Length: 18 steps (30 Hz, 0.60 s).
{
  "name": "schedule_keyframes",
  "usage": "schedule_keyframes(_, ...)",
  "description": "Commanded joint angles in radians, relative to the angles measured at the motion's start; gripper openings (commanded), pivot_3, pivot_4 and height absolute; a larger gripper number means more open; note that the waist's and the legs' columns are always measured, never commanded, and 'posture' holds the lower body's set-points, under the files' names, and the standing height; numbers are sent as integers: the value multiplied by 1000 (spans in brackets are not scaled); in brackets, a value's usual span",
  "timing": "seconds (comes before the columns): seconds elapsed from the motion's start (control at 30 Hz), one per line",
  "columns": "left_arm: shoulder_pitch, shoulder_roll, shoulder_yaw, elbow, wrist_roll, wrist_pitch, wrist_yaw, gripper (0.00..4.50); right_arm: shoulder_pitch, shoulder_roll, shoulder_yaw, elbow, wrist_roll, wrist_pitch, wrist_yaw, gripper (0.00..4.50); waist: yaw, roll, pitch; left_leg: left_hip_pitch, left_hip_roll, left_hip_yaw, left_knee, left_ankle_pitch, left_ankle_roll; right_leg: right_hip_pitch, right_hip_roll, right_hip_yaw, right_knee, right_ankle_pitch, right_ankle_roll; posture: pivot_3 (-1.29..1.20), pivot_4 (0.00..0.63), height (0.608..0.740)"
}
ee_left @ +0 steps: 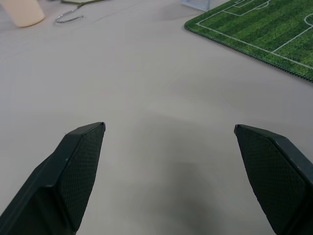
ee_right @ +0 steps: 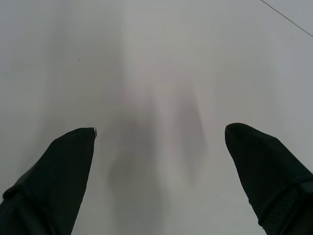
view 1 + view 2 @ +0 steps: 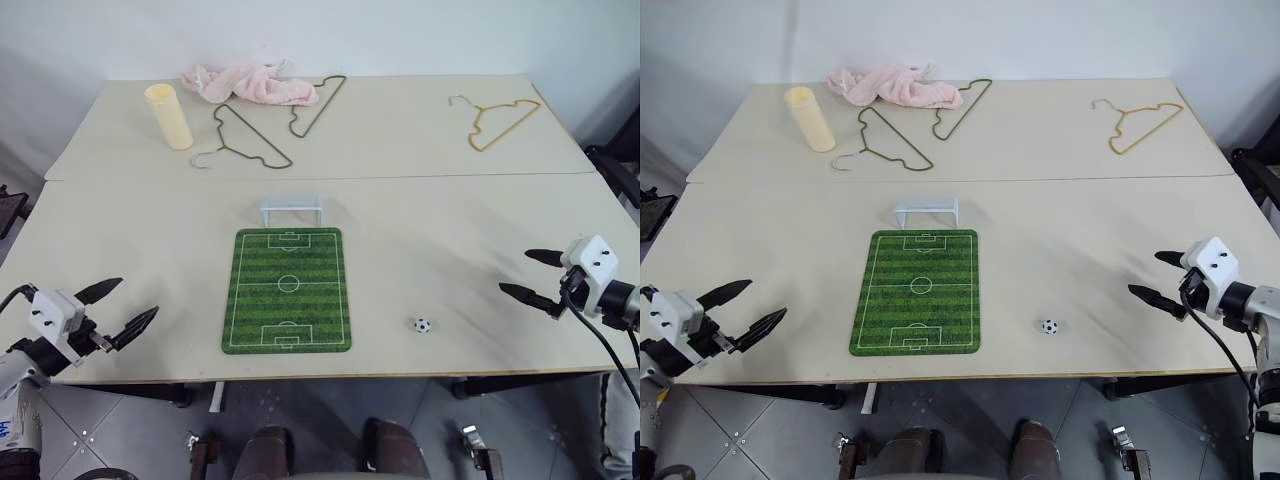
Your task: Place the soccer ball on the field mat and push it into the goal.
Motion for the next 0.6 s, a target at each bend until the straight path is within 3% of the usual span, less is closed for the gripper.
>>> schedule_keyframes(0.03,0,9,9,-32,-42,-5,-44,4500,11,-17,-38,-49,29,16,-3,4433,0,0,0,0,0,0,0,0,0,0,0,0,0,0,0,0,150,740)
schedule_keyframes(0.3,-15,5,21,-132,-75,104,13,4500,68,-66,-20,-274,23,213,-20,4433,1,0,0,0,0,0,0,0,0,0,0,0,0,0,0,0,150,740)
schedule_keyframes(0.43,-34,21,-18,-205,-105,186,-26,4500,74,-107,21,-504,105,401,95,4433,3,0,0,0,0,0,1,0,0,0,0,0,0,0,0,0,150,740)
schedule_keyframes(0.6,-51,26,-64,-289,-130,268,-73,4500,46,-107,109,-696,137,487,185,4433,2,-1,1,0,1,0,2,0,0,0,0,1,1,0,0,0,150,740)
